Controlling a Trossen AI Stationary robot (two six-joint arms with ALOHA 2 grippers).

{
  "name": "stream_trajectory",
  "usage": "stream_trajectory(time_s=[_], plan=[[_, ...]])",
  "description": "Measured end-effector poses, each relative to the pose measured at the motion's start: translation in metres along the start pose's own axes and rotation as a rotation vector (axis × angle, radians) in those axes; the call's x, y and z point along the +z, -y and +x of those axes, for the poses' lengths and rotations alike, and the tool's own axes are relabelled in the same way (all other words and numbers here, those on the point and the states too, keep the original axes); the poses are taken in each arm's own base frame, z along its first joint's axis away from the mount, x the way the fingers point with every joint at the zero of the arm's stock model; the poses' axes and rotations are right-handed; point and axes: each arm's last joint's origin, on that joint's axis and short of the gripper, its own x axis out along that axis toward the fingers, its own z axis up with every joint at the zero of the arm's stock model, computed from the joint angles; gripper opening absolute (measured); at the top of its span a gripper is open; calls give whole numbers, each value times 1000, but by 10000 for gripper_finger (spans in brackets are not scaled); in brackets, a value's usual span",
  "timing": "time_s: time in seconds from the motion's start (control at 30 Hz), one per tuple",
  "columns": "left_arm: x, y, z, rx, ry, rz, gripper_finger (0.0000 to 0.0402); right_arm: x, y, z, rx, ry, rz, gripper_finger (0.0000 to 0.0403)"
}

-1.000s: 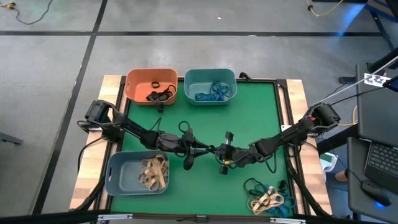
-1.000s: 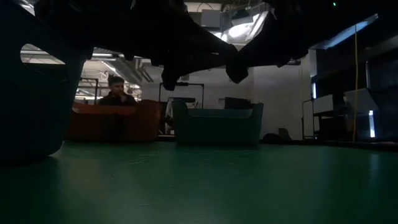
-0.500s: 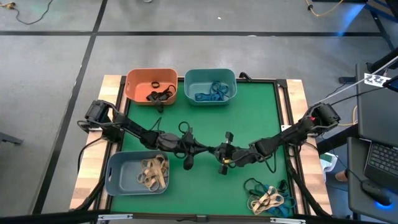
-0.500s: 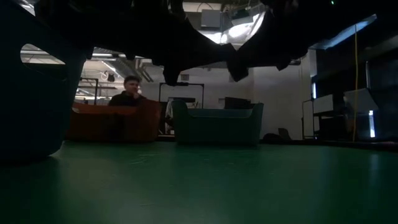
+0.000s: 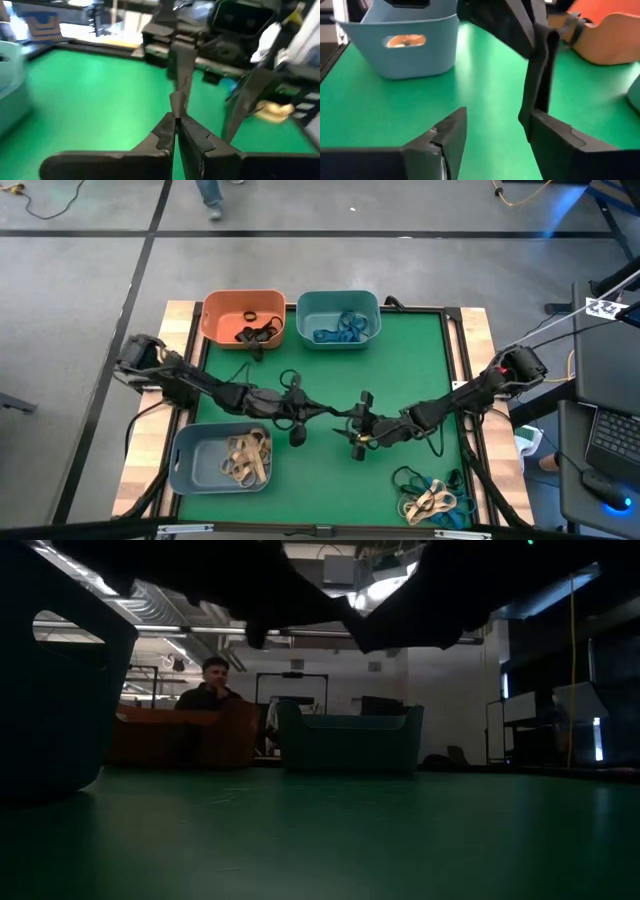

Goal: Sort rubber bands into baskets
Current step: Put the black rubber band into the orange bin

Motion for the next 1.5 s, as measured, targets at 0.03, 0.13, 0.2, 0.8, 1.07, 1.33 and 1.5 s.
stream_trajectory(time_s=[0.03,0.13,0.2,0.8,1.07,1.33,1.5], plan=[[4,-2,-5,23,-13,14,12,1,0,0,-2,5,3,202],[14,-7,-17,76,-38,30,12,3,0,0,-7,17,8,201],[22,-12,-26,121,-44,33,12,1,1,0,-9,2,5,200],[63,-77,-106,705,-107,135,13,-3,1,0,-15,-16,-9,199],[57,-119,-131,1007,-225,91,13,-3,1,0,-14,-13,-7,199],[57,-141,-133,1040,-262,18,44,-3,1,0,-14,-13,-7,199],[52,-154,-138,1073,-302,-67,107,-3,1,0,-14,-13,-7,199]])
